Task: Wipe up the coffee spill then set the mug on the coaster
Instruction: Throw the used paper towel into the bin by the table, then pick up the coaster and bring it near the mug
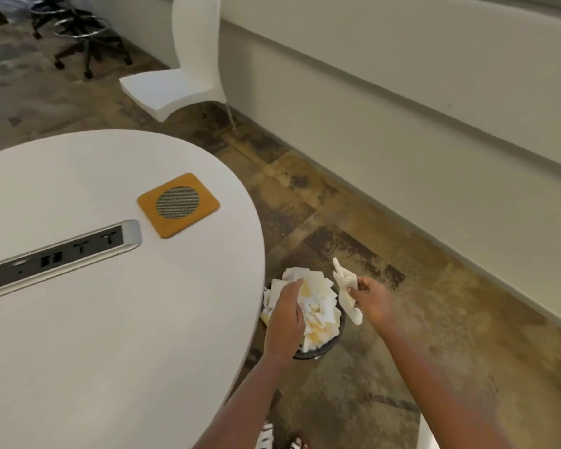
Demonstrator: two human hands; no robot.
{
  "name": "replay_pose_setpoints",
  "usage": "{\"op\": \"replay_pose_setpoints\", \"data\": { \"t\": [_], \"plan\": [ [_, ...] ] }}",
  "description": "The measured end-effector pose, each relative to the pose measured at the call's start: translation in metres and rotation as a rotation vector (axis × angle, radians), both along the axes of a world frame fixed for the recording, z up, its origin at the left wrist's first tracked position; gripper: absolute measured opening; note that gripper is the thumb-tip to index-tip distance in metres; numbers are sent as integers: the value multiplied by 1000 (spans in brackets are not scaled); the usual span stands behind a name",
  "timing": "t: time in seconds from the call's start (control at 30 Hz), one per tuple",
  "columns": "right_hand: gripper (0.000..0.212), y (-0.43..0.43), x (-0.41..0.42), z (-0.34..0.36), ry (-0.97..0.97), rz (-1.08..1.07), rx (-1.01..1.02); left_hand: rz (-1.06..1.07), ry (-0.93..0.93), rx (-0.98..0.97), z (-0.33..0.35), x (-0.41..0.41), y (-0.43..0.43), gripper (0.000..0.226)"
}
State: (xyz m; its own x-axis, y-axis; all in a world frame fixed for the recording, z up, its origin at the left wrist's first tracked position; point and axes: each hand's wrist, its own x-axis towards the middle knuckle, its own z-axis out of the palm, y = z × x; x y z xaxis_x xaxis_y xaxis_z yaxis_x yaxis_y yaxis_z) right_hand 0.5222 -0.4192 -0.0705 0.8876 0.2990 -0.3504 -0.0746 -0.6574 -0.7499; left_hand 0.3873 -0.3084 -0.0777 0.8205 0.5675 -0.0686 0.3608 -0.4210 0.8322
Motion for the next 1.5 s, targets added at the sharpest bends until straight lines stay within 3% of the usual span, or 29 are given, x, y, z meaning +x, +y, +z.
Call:
{"op": "replay_pose_setpoints", "data": {
  "t": [0.33,0.47,0.57,0.87,1.2,1.5],
  "plan": [
    [19,-5,-1,-153,-2,187,-294,-2,350,-48,-129,40,-6,49],
    [23,-2,-10,-223,-120,352,-427,-58,597,73,-197,38,-3,52],
    [27,5,-22,-279,-70,485,-495,-116,744,139,-248,37,-4,55],
    [25,24,-39,-393,-2,660,-570,-344,896,331,-356,50,-8,63],
    [32,27,-28,-420,23,786,-575,-416,937,333,-384,57,-4,65],
    [37,5,-26,-334,52,730,-562,-415,889,329,-299,71,-17,61]
  ]
}}
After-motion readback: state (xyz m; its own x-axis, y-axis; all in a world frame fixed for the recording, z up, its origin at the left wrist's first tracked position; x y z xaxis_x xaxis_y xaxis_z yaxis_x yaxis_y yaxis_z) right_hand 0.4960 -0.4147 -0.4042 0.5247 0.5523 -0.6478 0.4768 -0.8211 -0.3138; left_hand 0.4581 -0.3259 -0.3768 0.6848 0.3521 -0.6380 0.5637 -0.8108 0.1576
